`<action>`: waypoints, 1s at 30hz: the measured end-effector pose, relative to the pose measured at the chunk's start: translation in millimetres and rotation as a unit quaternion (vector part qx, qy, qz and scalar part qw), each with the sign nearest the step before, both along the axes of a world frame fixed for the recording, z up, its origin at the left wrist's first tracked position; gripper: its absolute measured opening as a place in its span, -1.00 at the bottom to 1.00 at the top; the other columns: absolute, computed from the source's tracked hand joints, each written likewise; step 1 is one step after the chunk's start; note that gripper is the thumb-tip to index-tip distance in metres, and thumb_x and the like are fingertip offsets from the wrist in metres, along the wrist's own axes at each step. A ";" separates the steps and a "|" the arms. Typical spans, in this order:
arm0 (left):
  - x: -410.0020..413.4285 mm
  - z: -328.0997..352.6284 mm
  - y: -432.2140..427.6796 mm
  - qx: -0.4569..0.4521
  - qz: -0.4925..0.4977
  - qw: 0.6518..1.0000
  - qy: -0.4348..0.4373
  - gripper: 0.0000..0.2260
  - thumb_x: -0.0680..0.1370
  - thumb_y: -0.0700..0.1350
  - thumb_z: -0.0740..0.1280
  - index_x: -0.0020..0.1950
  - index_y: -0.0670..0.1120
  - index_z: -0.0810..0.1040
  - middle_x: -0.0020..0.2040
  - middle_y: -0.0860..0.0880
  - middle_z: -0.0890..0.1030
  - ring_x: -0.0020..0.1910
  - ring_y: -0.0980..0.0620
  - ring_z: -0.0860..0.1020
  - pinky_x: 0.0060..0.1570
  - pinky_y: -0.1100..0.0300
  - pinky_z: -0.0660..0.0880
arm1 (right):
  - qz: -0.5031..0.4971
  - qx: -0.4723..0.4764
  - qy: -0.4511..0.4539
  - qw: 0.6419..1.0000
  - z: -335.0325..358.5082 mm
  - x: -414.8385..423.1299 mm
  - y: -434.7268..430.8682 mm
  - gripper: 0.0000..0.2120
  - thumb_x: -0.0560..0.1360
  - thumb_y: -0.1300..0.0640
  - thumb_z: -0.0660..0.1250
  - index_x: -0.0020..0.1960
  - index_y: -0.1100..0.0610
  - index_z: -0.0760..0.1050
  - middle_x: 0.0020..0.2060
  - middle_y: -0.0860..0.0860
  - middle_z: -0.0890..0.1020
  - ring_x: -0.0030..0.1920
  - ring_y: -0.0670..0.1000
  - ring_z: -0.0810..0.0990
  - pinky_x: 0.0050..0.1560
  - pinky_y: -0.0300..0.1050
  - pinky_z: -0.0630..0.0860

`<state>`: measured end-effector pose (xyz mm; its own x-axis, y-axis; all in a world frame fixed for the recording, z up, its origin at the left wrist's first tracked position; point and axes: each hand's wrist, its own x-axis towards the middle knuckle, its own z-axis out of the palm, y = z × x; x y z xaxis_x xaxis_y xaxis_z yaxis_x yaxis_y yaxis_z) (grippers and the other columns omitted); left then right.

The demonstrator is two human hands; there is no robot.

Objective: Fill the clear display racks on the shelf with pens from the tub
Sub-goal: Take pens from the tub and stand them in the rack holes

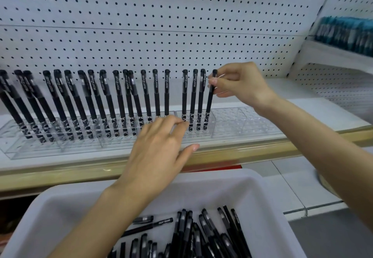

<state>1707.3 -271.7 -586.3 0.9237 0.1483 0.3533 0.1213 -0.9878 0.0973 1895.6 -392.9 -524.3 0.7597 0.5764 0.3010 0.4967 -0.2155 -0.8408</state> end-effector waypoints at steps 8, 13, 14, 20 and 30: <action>1.5 -0.9 -1.5 0.007 0.002 1.000 -0.002 -0.52 0.52 0.16 0.17 0.28 -0.12 0.52 0.14 -0.02 0.55 0.14 -0.05 0.51 0.11 -0.02 0.46 | -0.005 -0.022 -0.005 1.000 -4.2 -0.3 1.5 -0.88 0.43 0.13 0.47 -0.10 0.13 0.56 -0.24 0.05 0.70 -0.25 -0.03 0.70 -0.05 -0.10 0.63; 2.8 3.3 -3.7 -0.008 -0.002 1.000 0.015 -0.47 0.53 0.19 0.08 0.38 -0.08 0.43 0.27 -0.01 0.45 0.26 -0.02 0.41 0.25 0.02 0.33 | -0.013 -0.038 -0.009 0.999 -5.2 -3.4 -2.3 -0.82 0.42 0.07 0.48 -0.04 0.09 0.56 -0.20 0.03 0.70 -0.20 -0.04 0.70 0.02 -0.04 0.62; 2.0 3.8 -4.1 -0.009 -0.003 1.000 0.012 -0.46 0.53 0.20 0.07 0.39 -0.08 0.41 0.29 -0.02 0.44 0.28 -0.02 0.39 0.27 0.03 0.31 | -0.015 -0.046 -0.013 0.999 -5.0 -3.7 -4.0 -0.82 0.41 0.06 0.48 -0.04 0.07 0.55 -0.20 0.03 0.70 -0.18 -0.04 0.70 0.03 -0.03 0.61; -14.6 9.8 -8.5 -0.006 -0.012 0.999 0.032 -0.43 0.53 0.21 -0.01 0.47 -0.02 0.28 0.39 0.02 0.33 0.37 0.05 0.29 0.39 0.10 0.18 | -0.035 -0.187 -0.117 0.975 -1.4 -18.8 -23.9 -0.62 0.41 -0.05 0.47 0.13 0.14 0.58 -0.11 -0.04 0.63 -0.06 -0.11 0.61 0.13 -0.16 0.51; -96.5 -33.8 -26.4 -0.021 -0.035 0.993 0.115 -0.52 0.59 0.19 0.11 0.44 -0.01 0.32 0.33 0.01 0.38 0.30 0.01 0.36 0.27 0.08 0.33 | 0.071 -0.379 -0.169 0.907 -59.7 -137.8 -80.0 -0.47 0.45 -0.22 0.33 0.33 0.02 0.45 0.32 -0.04 0.48 0.35 0.00 0.39 0.29 -0.10 0.32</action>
